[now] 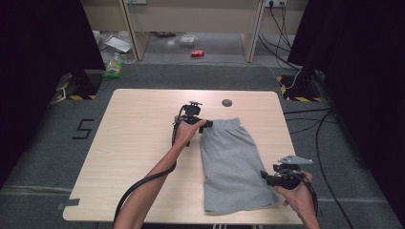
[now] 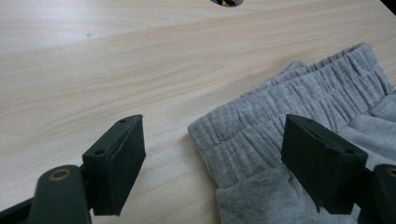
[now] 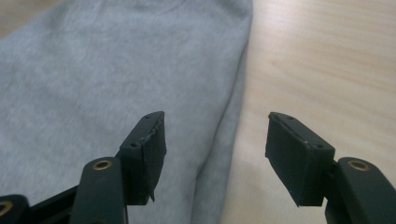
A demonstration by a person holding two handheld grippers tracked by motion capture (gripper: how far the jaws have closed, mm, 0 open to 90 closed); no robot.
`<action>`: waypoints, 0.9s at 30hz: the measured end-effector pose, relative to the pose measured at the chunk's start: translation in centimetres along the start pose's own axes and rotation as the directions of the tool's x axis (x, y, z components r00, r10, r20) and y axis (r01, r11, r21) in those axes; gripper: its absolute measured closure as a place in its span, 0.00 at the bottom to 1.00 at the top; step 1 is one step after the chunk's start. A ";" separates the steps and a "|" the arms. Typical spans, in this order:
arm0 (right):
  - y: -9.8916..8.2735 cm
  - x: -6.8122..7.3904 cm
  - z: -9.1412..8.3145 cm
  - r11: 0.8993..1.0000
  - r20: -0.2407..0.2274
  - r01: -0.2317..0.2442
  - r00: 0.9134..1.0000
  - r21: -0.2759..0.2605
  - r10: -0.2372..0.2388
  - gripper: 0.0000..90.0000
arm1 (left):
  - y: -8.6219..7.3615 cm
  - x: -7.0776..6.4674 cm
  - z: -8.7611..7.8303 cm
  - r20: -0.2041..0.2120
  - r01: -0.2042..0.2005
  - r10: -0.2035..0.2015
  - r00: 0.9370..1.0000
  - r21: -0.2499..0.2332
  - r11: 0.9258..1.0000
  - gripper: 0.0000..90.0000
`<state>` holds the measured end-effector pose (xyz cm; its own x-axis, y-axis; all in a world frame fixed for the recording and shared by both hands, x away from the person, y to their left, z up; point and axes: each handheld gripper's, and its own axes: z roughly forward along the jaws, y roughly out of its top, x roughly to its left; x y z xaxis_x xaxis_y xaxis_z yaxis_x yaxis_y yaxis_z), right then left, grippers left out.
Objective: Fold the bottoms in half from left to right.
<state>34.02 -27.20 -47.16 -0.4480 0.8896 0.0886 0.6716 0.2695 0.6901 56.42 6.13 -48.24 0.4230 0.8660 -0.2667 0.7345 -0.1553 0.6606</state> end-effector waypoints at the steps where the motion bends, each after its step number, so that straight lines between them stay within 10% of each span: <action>1: -0.7 0.2 -0.3 1.000 -0.003 0.004 1.000 0.008 -0.004 0.42 | -0.1 -0.1 0.3 0.002 0.002 -0.002 1.000 0.000 1.000 0.23; 10: -2.5 0.9 -0.6 1.000 -0.008 0.008 1.000 0.024 -0.008 0.42 | -0.4 -0.8 1.7 0.000 0.004 -0.004 1.000 0.033 0.999 0.24; 20: -3.9 1.2 -1.3 0.998 -0.023 0.011 1.000 0.056 -0.010 0.42 | -0.5 -1.0 1.8 0.039 -0.003 0.003 0.999 -0.008 1.000 0.72; 27: -4.6 1.1 -0.9 0.997 -0.040 0.012 0.999 0.076 -0.009 0.46 | -0.4 -1.1 1.6 0.033 -0.031 0.031 0.999 -0.015 0.999 0.79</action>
<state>29.93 -27.79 -49.63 -0.4774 0.8716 0.1112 0.7091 0.3074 0.6346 56.48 4.46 -49.30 0.4628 0.8447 -0.2690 0.7133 -0.1747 0.6787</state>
